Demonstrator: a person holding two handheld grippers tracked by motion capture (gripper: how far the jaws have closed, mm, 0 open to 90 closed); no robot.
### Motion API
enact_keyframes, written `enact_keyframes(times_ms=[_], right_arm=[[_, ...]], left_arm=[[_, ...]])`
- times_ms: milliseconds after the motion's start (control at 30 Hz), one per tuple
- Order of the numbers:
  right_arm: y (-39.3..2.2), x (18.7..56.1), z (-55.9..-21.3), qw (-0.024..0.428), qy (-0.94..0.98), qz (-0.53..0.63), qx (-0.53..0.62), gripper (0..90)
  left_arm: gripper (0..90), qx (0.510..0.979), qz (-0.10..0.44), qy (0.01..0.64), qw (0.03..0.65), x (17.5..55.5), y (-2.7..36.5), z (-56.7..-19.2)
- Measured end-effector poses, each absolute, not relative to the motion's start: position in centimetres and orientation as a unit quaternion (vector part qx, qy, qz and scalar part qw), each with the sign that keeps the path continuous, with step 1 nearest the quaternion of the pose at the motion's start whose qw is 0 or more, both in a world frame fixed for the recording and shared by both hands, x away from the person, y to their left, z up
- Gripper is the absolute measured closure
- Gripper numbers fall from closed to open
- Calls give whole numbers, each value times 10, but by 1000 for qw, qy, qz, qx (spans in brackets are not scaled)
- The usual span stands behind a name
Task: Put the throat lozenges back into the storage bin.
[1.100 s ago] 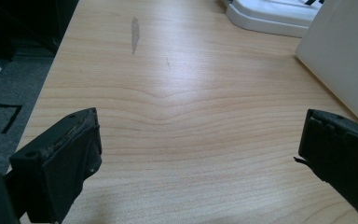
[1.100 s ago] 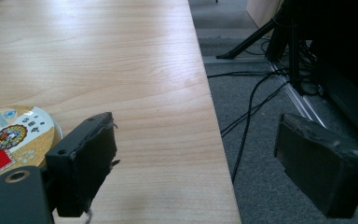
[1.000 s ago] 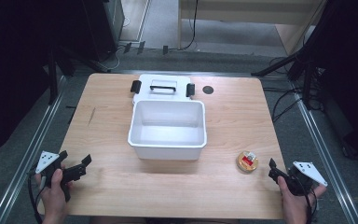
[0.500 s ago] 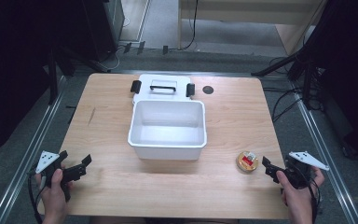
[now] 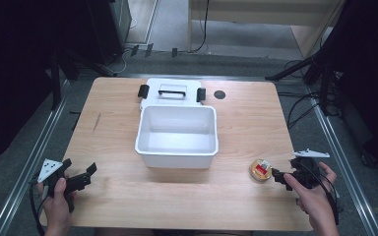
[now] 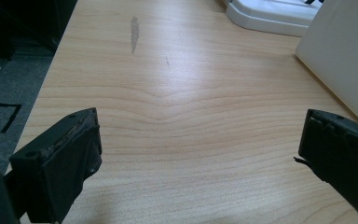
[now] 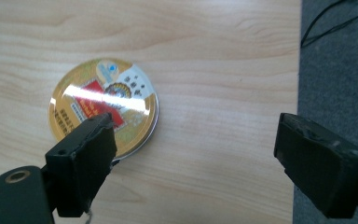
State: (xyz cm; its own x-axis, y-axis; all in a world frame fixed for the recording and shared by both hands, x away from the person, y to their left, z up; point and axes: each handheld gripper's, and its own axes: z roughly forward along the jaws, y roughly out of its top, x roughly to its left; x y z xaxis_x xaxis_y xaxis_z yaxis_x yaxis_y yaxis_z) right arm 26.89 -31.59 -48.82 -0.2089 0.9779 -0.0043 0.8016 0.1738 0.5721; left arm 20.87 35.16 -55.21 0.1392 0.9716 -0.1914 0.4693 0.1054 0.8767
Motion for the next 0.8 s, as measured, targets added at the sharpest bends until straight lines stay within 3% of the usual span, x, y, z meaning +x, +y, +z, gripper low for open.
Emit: enact_keyframes(times_ms=[800], right_arm=[[-275,300,-480,115,832,91,535,129]], left_arm=[[0,608,278,593,449,209,352,-552]])
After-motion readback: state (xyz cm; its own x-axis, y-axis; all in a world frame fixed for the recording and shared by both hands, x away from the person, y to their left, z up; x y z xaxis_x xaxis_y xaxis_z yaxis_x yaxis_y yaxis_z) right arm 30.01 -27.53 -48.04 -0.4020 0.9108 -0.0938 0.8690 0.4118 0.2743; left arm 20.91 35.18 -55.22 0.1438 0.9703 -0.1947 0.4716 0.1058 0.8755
